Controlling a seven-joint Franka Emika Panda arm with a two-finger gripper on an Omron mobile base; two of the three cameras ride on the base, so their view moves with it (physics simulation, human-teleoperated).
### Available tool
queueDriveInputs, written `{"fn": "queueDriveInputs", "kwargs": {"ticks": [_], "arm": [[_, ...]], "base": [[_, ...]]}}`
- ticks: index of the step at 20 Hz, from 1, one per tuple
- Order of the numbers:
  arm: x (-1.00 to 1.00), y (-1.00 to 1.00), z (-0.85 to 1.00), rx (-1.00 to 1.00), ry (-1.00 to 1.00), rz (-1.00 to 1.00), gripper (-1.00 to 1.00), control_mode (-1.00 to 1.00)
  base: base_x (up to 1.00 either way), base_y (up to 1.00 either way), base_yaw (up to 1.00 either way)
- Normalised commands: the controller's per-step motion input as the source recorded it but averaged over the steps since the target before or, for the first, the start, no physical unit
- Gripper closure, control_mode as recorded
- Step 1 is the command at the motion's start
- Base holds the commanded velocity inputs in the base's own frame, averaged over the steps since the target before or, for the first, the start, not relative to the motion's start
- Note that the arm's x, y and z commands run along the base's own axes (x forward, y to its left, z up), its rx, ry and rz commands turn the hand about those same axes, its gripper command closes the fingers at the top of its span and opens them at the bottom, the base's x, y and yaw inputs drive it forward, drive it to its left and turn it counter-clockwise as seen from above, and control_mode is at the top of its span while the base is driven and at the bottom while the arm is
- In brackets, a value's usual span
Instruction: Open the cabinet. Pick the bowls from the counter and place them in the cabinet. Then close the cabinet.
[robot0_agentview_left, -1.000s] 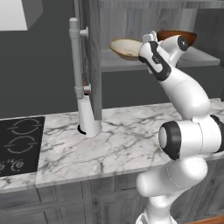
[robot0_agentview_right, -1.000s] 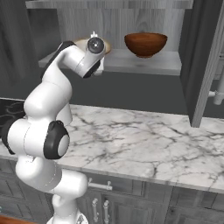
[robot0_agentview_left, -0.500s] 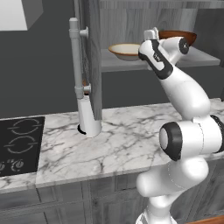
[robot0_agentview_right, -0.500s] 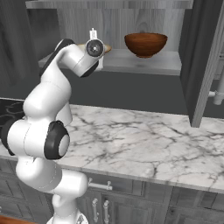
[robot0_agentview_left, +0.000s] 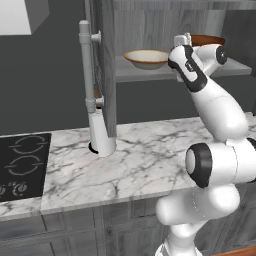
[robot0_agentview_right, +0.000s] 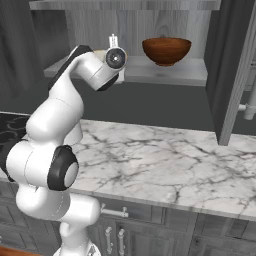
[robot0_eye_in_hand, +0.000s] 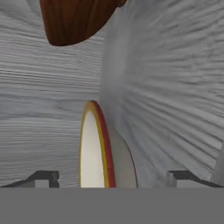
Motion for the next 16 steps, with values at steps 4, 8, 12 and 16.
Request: {"fn": "queueDriveInputs", "kwargs": {"ticks": [4, 8, 12, 16], "arm": [[-0.58, -0.37, 0.45, 0.0, 0.1, 0.0, -1.0, -1.0], [-0.73, -0.32, 0.25, 0.0, 0.04, 0.0, -1.0, -1.0], [-0.7, -0.26, 0.09, 0.0, 0.0, 0.0, -1.0, -1.0], [-0.63, -0.15, 0.0, 0.0, 0.0, 0.0, -1.0, -1.0]], "base": [[0.0, 0.0, 0.0], [0.0, 0.0, 0.0], [0.0, 0.0, 0.0], [0.0, 0.0, 0.0]]}}
